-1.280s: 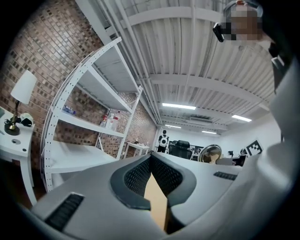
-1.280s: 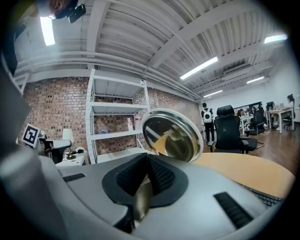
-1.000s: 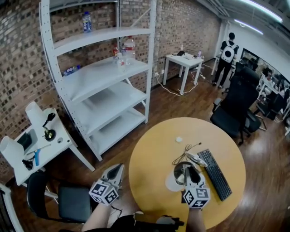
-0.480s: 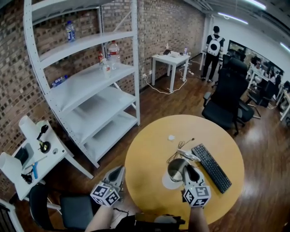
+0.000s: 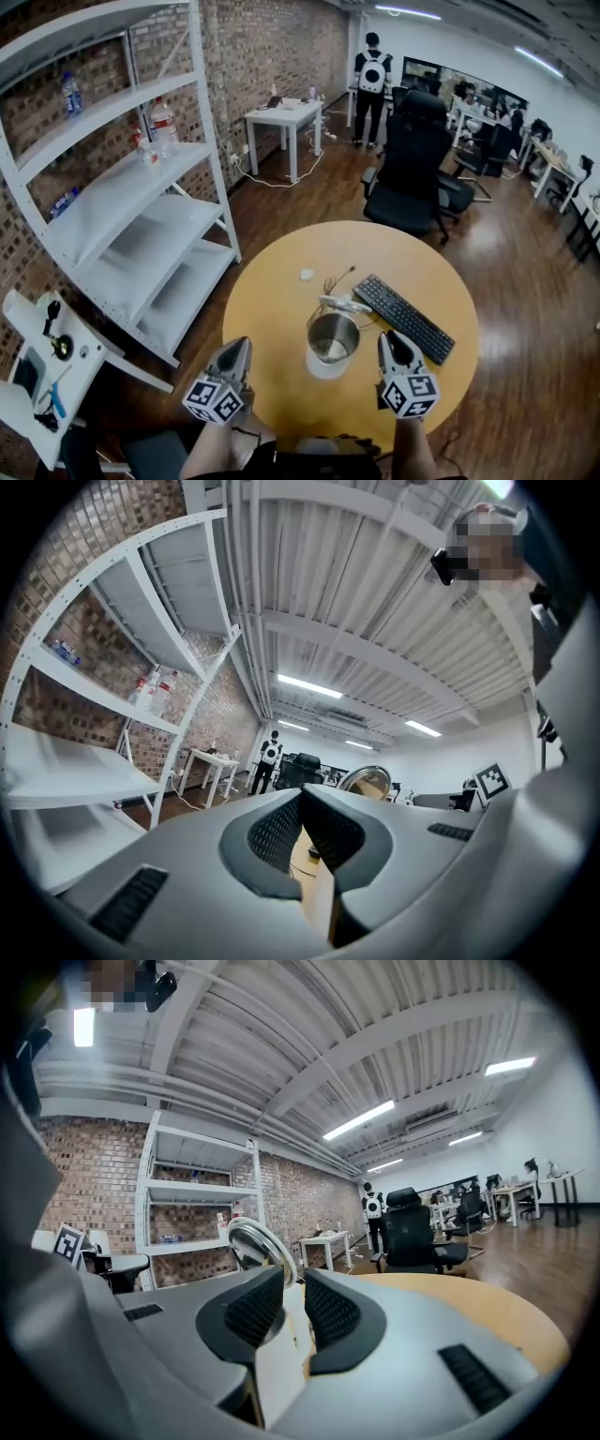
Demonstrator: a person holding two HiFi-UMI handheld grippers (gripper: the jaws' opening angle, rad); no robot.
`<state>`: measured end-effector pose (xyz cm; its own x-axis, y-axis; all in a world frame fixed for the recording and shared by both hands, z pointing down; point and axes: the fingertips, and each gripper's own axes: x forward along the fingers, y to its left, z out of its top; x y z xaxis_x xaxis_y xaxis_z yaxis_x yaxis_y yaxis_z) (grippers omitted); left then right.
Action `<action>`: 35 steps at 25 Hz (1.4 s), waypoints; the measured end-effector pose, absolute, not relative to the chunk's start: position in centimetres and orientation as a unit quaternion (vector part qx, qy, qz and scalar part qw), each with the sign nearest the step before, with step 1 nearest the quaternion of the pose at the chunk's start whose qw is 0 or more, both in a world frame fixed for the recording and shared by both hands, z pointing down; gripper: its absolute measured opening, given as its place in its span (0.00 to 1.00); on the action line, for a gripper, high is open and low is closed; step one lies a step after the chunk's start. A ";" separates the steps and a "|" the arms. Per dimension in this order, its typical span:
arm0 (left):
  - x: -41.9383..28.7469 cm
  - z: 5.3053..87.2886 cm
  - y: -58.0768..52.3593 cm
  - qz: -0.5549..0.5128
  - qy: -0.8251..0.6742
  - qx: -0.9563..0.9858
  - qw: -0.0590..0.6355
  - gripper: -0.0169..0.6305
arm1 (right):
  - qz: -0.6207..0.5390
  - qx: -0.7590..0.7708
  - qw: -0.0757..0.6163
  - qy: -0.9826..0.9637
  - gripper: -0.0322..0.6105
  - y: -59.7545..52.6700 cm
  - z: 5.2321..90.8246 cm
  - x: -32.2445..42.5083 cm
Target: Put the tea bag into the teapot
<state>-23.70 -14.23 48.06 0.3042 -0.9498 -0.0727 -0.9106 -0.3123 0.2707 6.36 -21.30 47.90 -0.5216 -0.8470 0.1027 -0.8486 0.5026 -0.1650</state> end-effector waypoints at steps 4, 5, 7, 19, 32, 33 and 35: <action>-21.5 47.9 -15.9 -0.116 -0.549 0.823 0.093 0.02 | 0.094 0.531 0.003 -0.842 0.17 -20.0 47.8 10.5; -21.0 47.8 -16.2 -0.116 -0.542 0.827 0.093 0.02 | 0.093 0.541 -0.002 -0.836 0.17 -19.7 47.5 11.5; -20.1 47.4 -16.6 -0.117 -0.531 0.834 0.092 0.02 | 0.095 0.560 -0.017 -0.823 0.17 -18.9 47.2 13.6; -17.3 48.0 -15.9 -0.113 -0.497 0.855 0.100 0.02 | 0.087 0.613 -0.041 -0.784 0.16 -15.3 46.9 18.3; -17.7 49.2 -13.8 -0.114 -0.504 0.849 0.112 0.02 | 0.049 0.620 -0.008 -0.783 0.06 -13.2 47.2 18.2; -17.8 49.4 -13.7 -0.114 -0.507 0.847 0.115 0.01 | 0.043 0.618 0.000 -0.785 0.06 -13.1 47.5 18.0; -18.1 49.9 -13.6 -0.111 -0.512 0.843 0.121 0.02 | 0.042 0.614 0.006 -0.788 0.06 -12.9 47.8 17.7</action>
<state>-18.08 -13.59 49.87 0.4517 -0.8899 -0.0633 -0.8364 -0.4471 0.3171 17.68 -12.89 47.76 -0.2452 -0.9676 0.0599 -0.9685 0.2418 -0.0589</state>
